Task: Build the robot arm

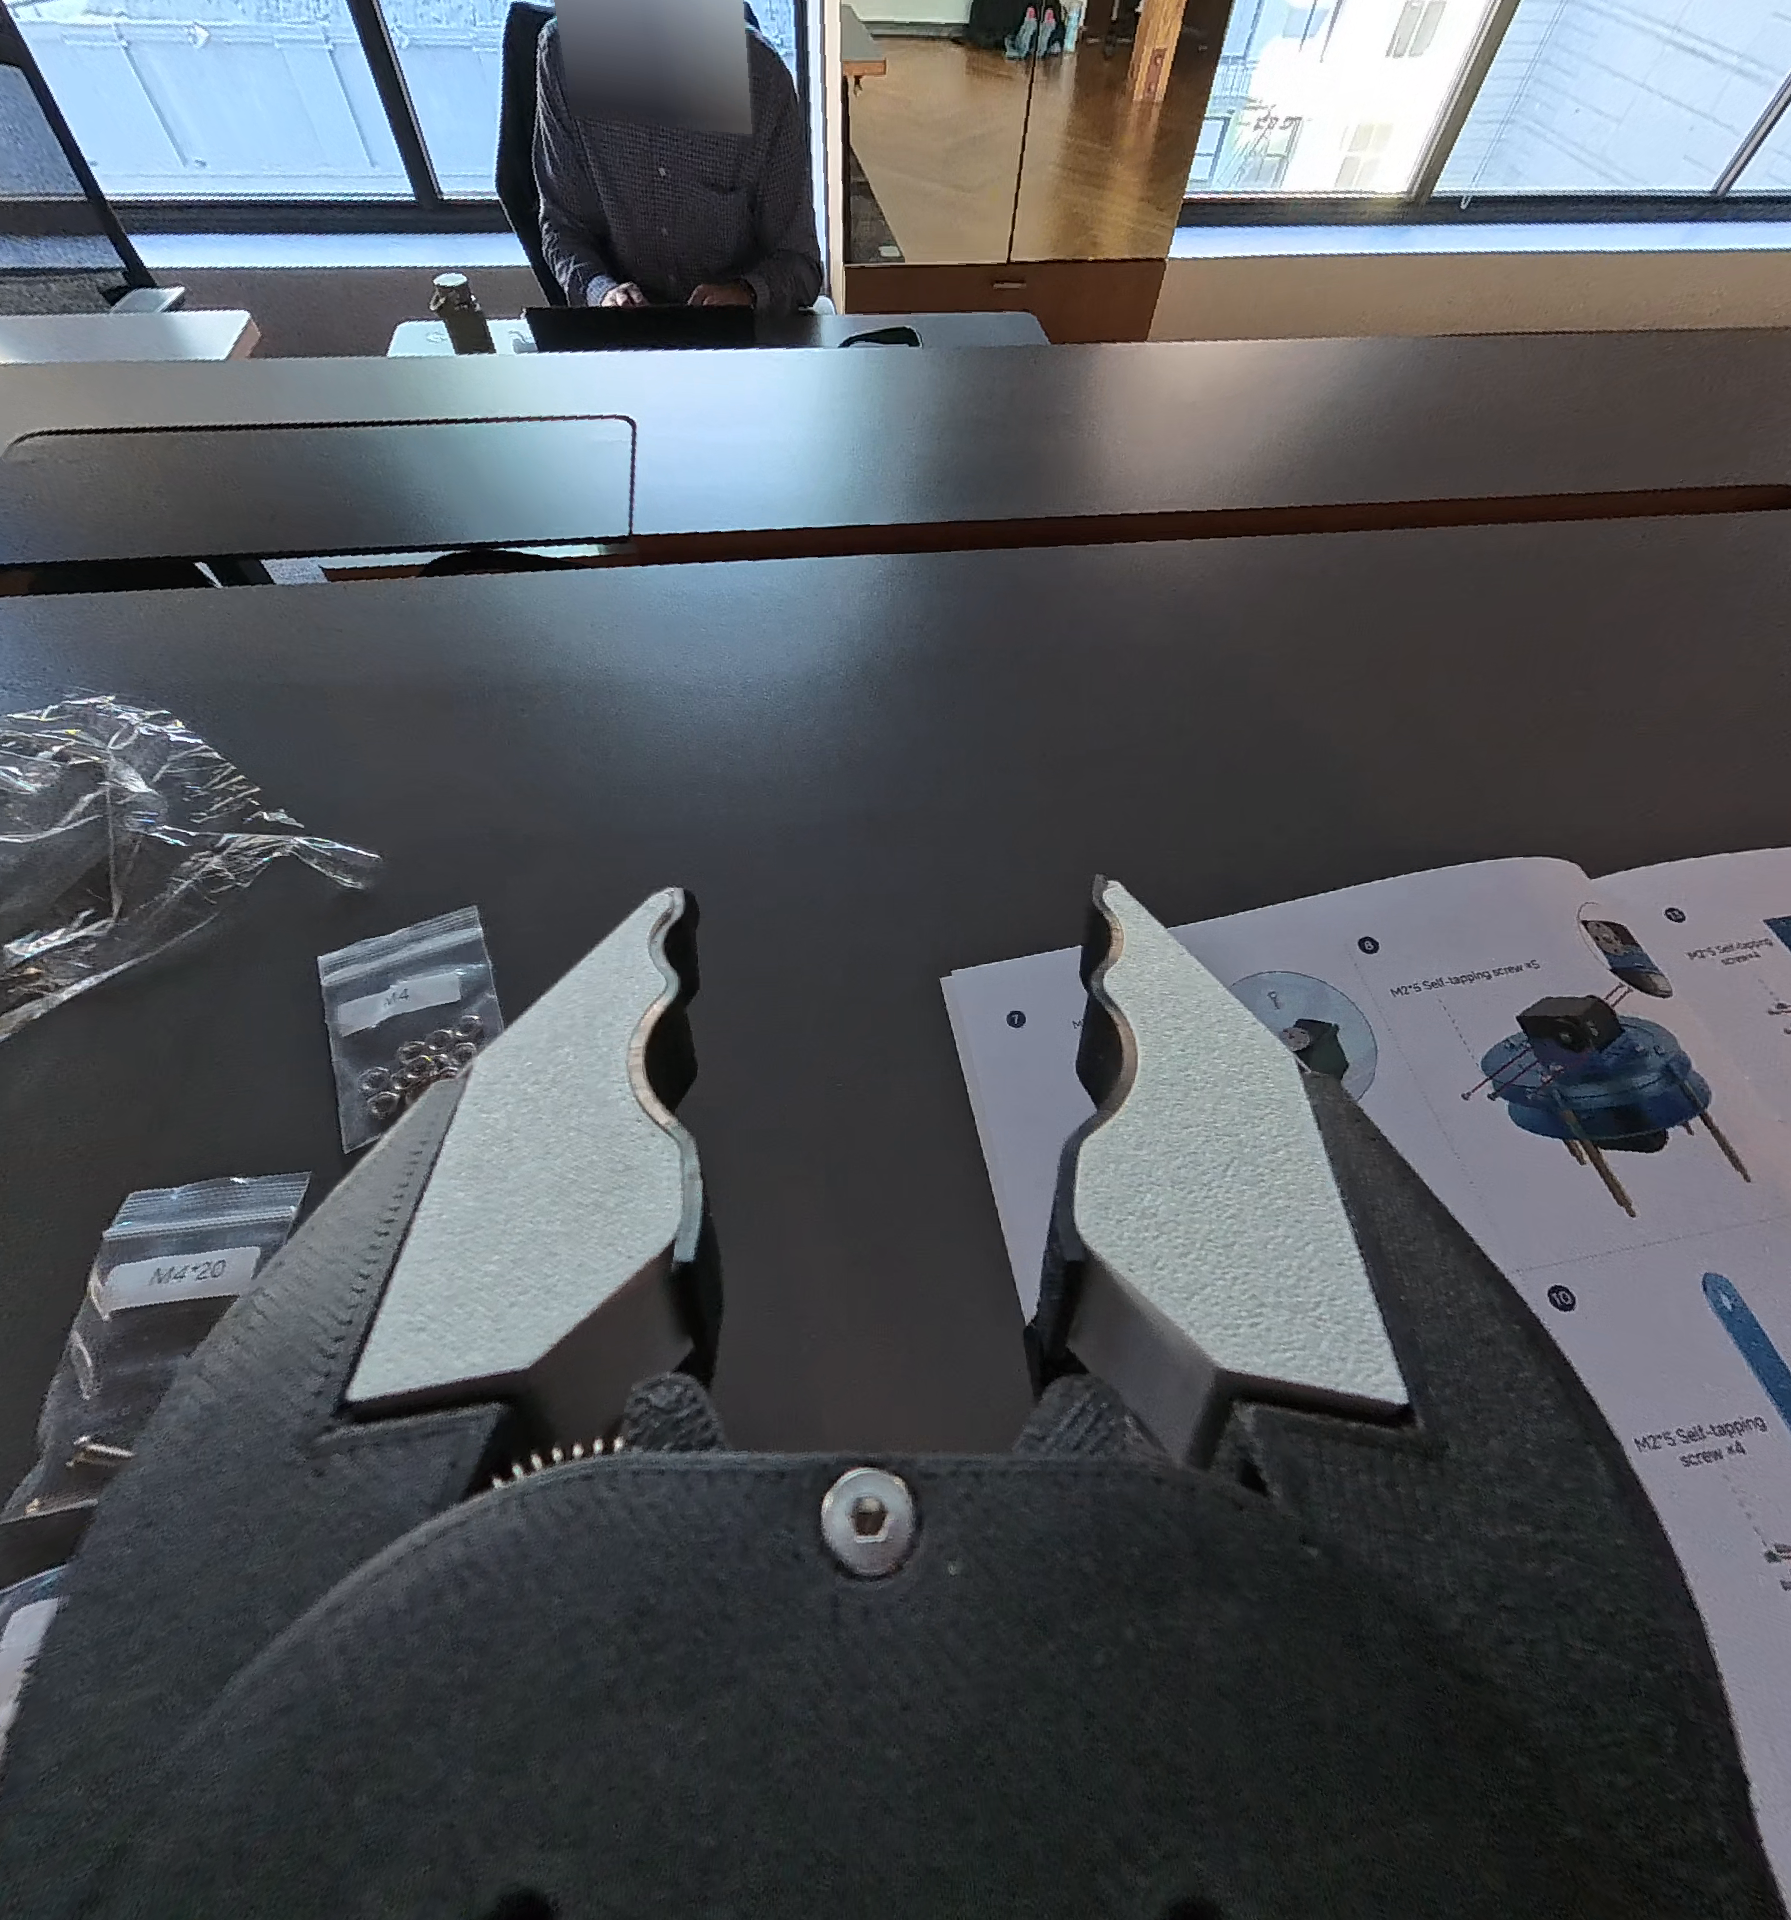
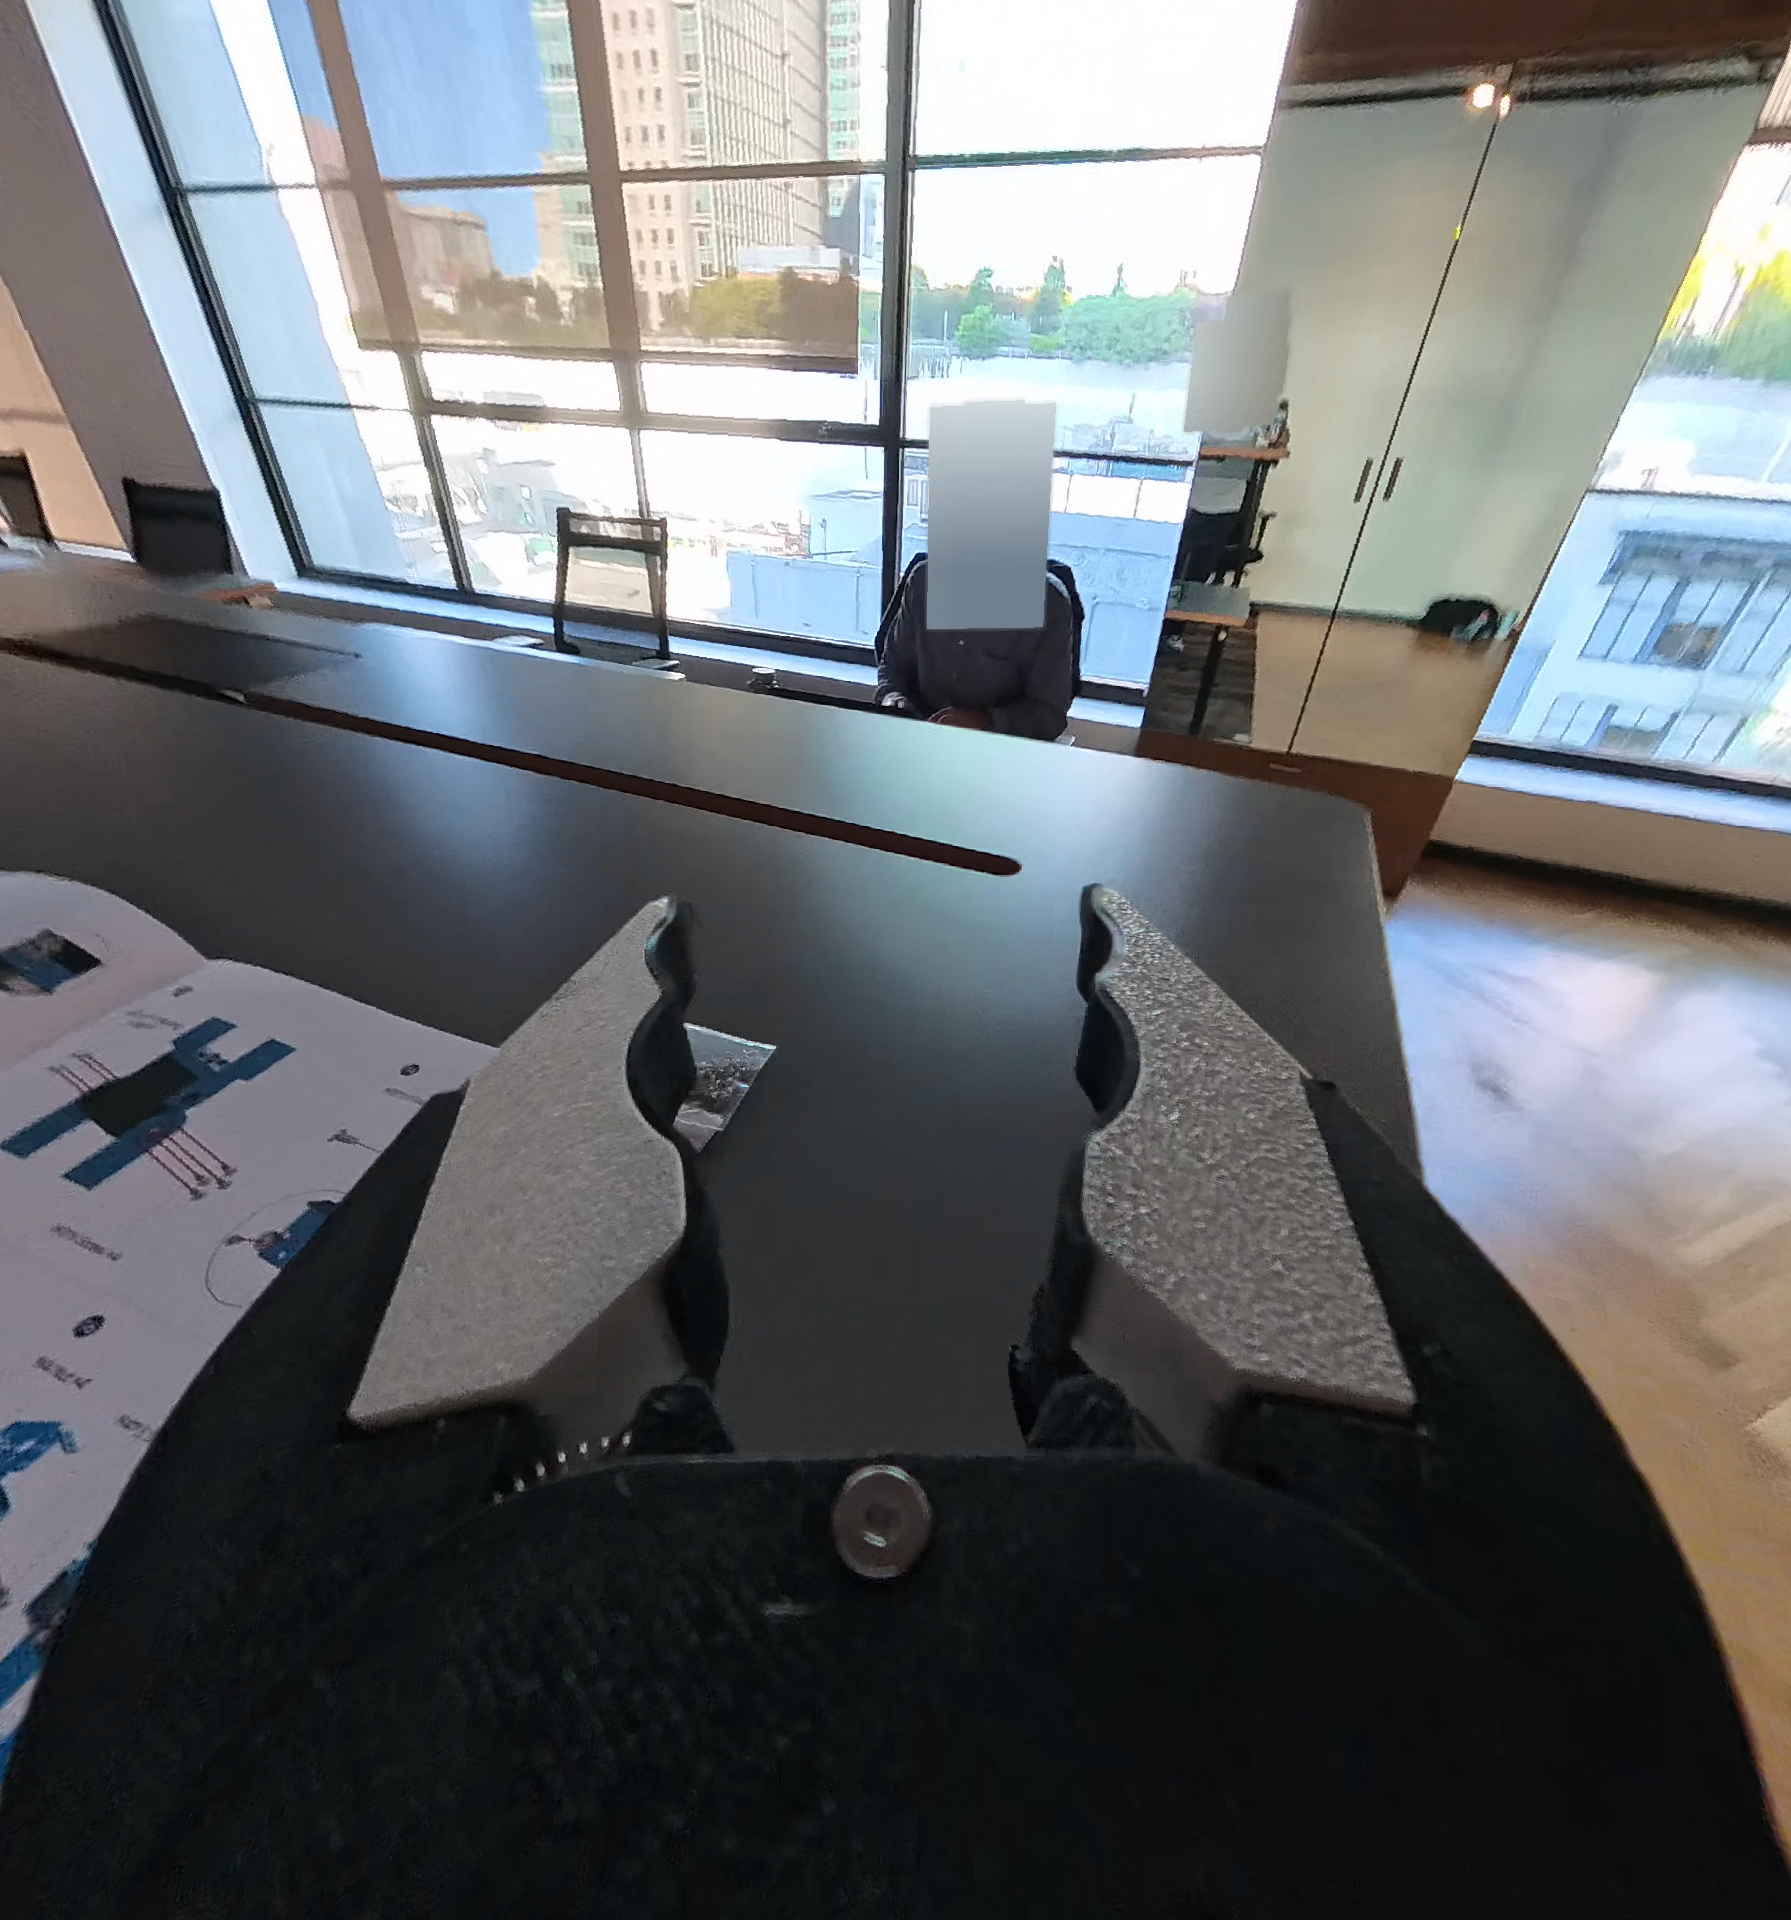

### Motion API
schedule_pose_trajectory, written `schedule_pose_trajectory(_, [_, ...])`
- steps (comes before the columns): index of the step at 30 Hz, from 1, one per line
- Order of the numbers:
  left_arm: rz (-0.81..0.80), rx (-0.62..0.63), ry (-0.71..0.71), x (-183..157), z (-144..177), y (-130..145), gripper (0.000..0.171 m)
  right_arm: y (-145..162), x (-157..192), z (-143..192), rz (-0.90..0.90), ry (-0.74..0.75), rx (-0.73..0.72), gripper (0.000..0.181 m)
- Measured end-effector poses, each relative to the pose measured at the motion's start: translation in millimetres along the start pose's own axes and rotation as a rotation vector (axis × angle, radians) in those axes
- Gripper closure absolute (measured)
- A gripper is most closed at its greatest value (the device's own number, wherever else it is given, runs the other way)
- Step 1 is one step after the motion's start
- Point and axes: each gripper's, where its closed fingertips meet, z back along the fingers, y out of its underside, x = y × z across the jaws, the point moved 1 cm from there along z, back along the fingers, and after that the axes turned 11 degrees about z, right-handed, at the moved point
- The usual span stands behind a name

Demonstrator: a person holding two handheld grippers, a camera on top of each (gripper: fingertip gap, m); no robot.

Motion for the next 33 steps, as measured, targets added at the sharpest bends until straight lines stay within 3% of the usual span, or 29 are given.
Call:
schedule_pose_trajectory(6, [0.018, 0.014, 0.016, -1.4, -2.4, 3.5, 0.099, 9.2, -4.4, -1.8, -0.105, -0.027, 0.024, 0.115])
schedule_pose_trajectory(14, [-0.001, 0.024, 0.053, -12.9, -0.8, 3.9, 0.100, 9.8, 10.0, -6.3, -0.075, -0.104, 0.051, 0.126])
schedule_pose_trajectory(16, [-0.007, 0.011, 0.065, -16.8, 1.9, 0.6, 0.100, 11.1, 32.4, -6.0, -0.060, -0.276, 0.106, 0.148])
schedule_pose_trajectory(19, [-0.028, -0.010, 0.079, -21.0, 6.1, -5.3, 0.102, 11.1, 90.7, 25.7, 0.005, -0.787, 0.238, 0.169])
schedule_pose_trajectory(20, [-0.032, -0.015, 0.079, -21.5, 6.9, -6.4, 0.103, 15.4, 103.2, 41.8, 0.022, -0.917, 0.293, 0.169])
schedule_pose_trajectory(23, [-0.029, -0.016, 0.090, -24.1, 7.4, -6.8, 0.103, 28.8, 131.8, 73.1, 0.028, -1.126, 0.413, 0.169])
schedule_pose_trajectory(25, [-0.027, -0.018, 0.101, -26.1, 6.7, -6.4, 0.103, 30.4, 159.0, 117.9, 0.060, -1.418, 0.500, 0.181])
schedule_pose_trajectory(28, [-0.028, -0.008, 0.114, -29.5, 5.0, -3.7, 0.103, 14.4, 181.4, 165.4, 0.059, -1.695, 0.452, 0.181])
schedule_pose_trajectory(30, [-0.021, -0.001, 0.131, -33.5, 4.1, -2.0, 0.103, 13.0, 185.1, 157.5, 0.077, -1.659, 0.431, 0.181])
schedule_pose_trajectory(33, [-0.023, 0.032, 0.154, -41.8, -0.6, 5.4, 0.102, 26.9, 167.1, 98.2, 0.147, -1.317, 0.409, 0.172])
